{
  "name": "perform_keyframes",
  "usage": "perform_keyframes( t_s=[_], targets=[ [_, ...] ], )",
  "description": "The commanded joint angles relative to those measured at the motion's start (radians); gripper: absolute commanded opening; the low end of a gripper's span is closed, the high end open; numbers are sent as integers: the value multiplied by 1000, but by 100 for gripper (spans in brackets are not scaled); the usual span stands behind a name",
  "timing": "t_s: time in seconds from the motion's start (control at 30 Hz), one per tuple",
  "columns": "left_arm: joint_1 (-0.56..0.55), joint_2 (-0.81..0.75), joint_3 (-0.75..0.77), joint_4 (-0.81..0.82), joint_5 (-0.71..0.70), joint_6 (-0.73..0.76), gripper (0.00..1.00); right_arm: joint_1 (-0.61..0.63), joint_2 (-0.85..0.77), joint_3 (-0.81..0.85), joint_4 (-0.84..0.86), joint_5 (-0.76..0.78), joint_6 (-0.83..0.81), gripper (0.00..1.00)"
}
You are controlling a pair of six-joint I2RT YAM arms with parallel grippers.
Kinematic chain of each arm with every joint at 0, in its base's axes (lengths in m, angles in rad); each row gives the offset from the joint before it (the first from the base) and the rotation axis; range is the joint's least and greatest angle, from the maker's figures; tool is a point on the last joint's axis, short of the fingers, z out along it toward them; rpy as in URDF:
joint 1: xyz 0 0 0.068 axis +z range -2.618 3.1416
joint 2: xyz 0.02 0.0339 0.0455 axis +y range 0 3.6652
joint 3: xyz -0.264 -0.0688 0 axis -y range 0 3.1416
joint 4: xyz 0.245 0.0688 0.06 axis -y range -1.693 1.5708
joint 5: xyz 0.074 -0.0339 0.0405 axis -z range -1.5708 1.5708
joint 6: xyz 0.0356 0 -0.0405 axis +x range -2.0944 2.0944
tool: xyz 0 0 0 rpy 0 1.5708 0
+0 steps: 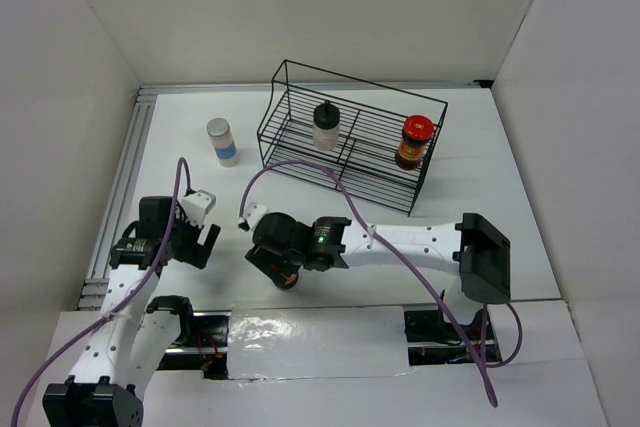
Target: Organize the condiment bottles
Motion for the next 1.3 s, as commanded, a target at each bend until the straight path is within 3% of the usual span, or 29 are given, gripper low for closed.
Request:
perform_keyframes(
  t_s=[0.0,0.1,0.17,0.37,0.47,0.57,0.6,0.83,1.27],
  targets=[
    [6,-9,-6,9,15,1,99,-4,4,73,14,3,-30,47],
    [6,2,-6,17,17,6,99,-12,-1,154,-46,5,-57,13],
    [4,6,3,20,24,6,99,-23,-1,214,-89,15,-70,0],
    [6,28,24,26,44,4,99,-82,-30,505,-277,107,-111,0],
    [6,35,33,30,58,3,99,-150,-70,576,-305,118,-119,0],
    [6,29,53,27,89,-7,99,-213,-131,593,-289,135,-129,0],
    [6,25,75,23,110,-10,99,-284,-169,599,-276,153,-140,0],
    [6,22,121,20,178,-10,99,-452,-202,651,-221,227,-197,0],
    [6,58,115,47,181,0,99,-776,-98,682,-207,124,-232,0]
  ],
)
